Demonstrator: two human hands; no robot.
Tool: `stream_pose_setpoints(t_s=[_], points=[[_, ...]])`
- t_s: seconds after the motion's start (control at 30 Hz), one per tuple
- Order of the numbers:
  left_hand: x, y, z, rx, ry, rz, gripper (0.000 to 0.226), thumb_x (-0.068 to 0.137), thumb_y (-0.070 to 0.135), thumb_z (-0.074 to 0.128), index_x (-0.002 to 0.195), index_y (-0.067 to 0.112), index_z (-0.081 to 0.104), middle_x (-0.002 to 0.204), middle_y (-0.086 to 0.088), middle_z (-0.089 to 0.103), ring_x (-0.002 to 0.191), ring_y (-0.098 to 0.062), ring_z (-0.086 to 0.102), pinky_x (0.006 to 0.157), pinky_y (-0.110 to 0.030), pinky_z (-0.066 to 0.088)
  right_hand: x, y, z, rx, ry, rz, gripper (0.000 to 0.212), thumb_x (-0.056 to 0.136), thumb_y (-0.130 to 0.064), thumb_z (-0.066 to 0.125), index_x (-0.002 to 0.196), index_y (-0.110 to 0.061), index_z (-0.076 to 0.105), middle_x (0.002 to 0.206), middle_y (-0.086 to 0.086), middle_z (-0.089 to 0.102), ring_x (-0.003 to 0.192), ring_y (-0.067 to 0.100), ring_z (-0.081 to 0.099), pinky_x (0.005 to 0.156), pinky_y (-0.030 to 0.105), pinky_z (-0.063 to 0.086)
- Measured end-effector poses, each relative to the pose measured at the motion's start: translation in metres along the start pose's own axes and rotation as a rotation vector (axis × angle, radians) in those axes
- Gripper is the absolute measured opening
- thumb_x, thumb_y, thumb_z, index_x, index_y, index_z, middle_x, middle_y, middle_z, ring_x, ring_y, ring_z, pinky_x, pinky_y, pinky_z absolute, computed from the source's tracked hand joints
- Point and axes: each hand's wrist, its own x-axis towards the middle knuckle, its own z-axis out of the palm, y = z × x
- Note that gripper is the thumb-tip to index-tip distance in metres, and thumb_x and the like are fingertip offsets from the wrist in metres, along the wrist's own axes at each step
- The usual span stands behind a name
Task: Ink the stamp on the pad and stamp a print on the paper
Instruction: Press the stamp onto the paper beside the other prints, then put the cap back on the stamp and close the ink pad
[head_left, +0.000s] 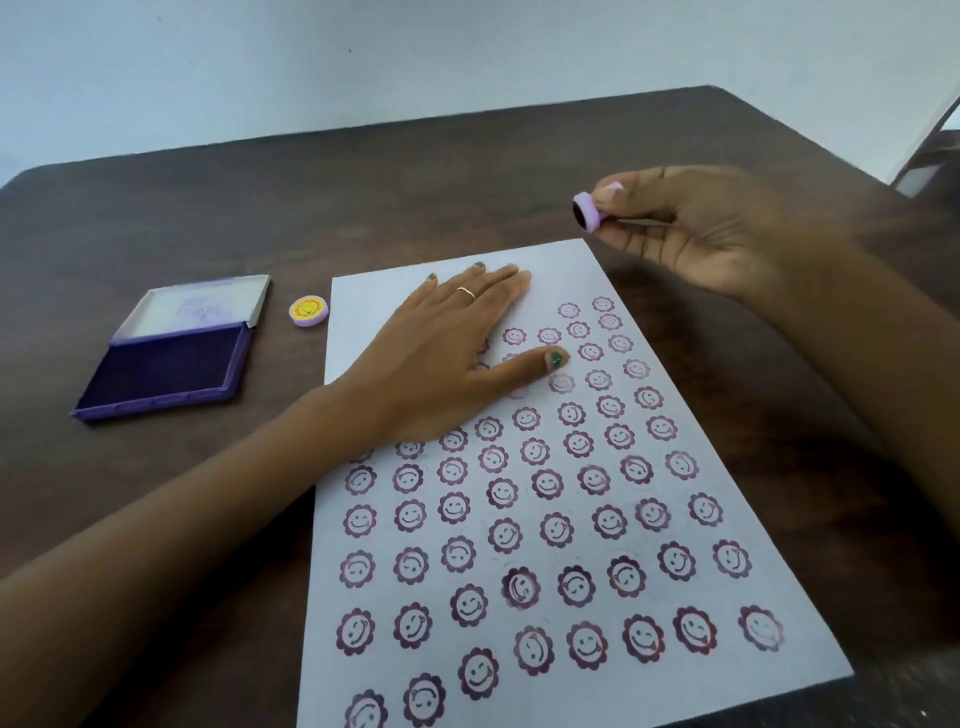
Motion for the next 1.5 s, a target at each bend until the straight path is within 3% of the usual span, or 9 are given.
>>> stream_pose_setpoints(t_s=[0.33,0.43,0.57,0.67,0.77,1.03,1.17,1.37,1.5], points=[[-0.009,-0.024,-0.038,-0.060,0.262,0.007,0.053,0.087,0.061,0.036,0.131,0.035,0.048,0.134,0.011,0.056,0.111,-0.004,0.053,0.082,-0.024,0.038,-0.001,0.004,-0.002,-0.029,-0.035,-0.084,0.028,0.069,-0.003,0.068,0.097,-0.001,0.064,0.097,0.013,0.069,0.088,0.019,0.070,0.068,0.020,0.056],[-0.024,-0.050,-0.062,-0.114,0.248,-0.038,0.046,0.082,0.060,0.044,0.117,0.035,0.061,0.117,0.015,0.066,0.101,-0.003,0.060,0.084,-0.031,0.049,-0.007,0.002,0.005,-0.119,-0.075,-0.149,0.036,0.061,-0.009,0.071,0.096,-0.007,0.066,0.096,0.011,0.071,0.090,0.020,0.070,0.068,0.019,0.056],[-0.051,-0.098,-0.082,-0.144,0.272,-0.126,0.034,0.079,0.047,0.067,0.109,0.030,0.067,0.106,0.016,0.068,0.098,-0.003,0.062,0.093,-0.036,0.049,-0.018,0.005,0.023,-0.315,-0.069,-0.215,0.045,0.055,-0.021,0.075,0.099,-0.014,0.067,0.100,0.010,0.073,0.091,0.019,0.070,0.078,0.024,0.056],[-0.061,-0.118,-0.078,-0.123,0.246,-0.197,0.039,0.072,0.048,0.072,0.107,0.032,0.068,0.106,0.016,0.069,0.097,-0.003,0.062,0.094,-0.035,0.048,-0.028,0.005,0.040,-0.469,-0.049,-0.285,0.044,0.056,-0.025,0.078,0.098,-0.017,0.069,0.093,0.004,0.075,0.086,0.013,0.070,0.071,0.015,0.054],[-0.062,-0.125,-0.075,-0.085,0.229,-0.216,0.051,0.064,0.068,0.067,0.105,0.038,0.068,0.098,0.024,0.068,0.093,0.003,0.060,0.084,-0.026,0.046,-0.031,0.010,0.066,-0.477,-0.044,-0.360,0.032,0.063,-0.013,0.080,0.093,-0.019,0.071,0.087,0.003,0.076,0.081,0.012,0.071,0.070,0.017,0.056],[-0.055,-0.117,-0.066,0.076,0.243,-0.129,0.023,0.080,0.053,0.063,0.097,0.038,0.069,0.090,0.016,0.067,0.082,-0.003,0.057,0.074,-0.027,0.044,-0.017,0.018,0.130,-0.422,-0.137,-0.415,0.029,0.068,-0.001,0.075,0.095,-0.011,0.070,0.088,0.007,0.074,0.078,0.015,0.071,0.070,0.019,0.057],[-0.054,-0.112,-0.062,0.137,0.339,-0.116,0.021,0.083,0.052,0.058,0.094,0.036,0.066,0.087,0.017,0.065,0.079,-0.002,0.054,0.084,-0.028,0.038,-0.011,0.026,0.140,-0.273,-0.162,-0.353,0.027,0.070,0.000,0.073,0.095,-0.009,0.069,0.089,0.008,0.074,0.080,0.016,0.071,0.072,0.022,0.057],[-0.046,-0.091,-0.057,-0.516,0.738,-0.165,0.016,0.083,0.040,0.065,0.095,0.029,0.069,0.090,0.014,0.070,0.079,-0.007,0.063,0.068,-0.024,0.051,-0.014,0.034,0.134,-0.147,-0.179,-0.336,0.031,0.066,-0.017,0.073,0.096,-0.009,0.069,0.089,0.009,0.076,0.082,0.021,0.072,0.071,0.026,0.059],[-0.042,-0.077,-0.051,-0.940,0.697,-0.166,0.013,0.083,0.030,0.067,0.097,0.029,0.070,0.085,0.015,0.073,0.079,-0.001,0.067,0.065,-0.014,0.051,-0.017,0.034,0.135,-0.133,-0.175,-0.350,0.032,0.066,-0.018,0.073,0.096,-0.008,0.069,0.092,0.011,0.075,0.083,0.022,0.072,0.075,0.031,0.059]])
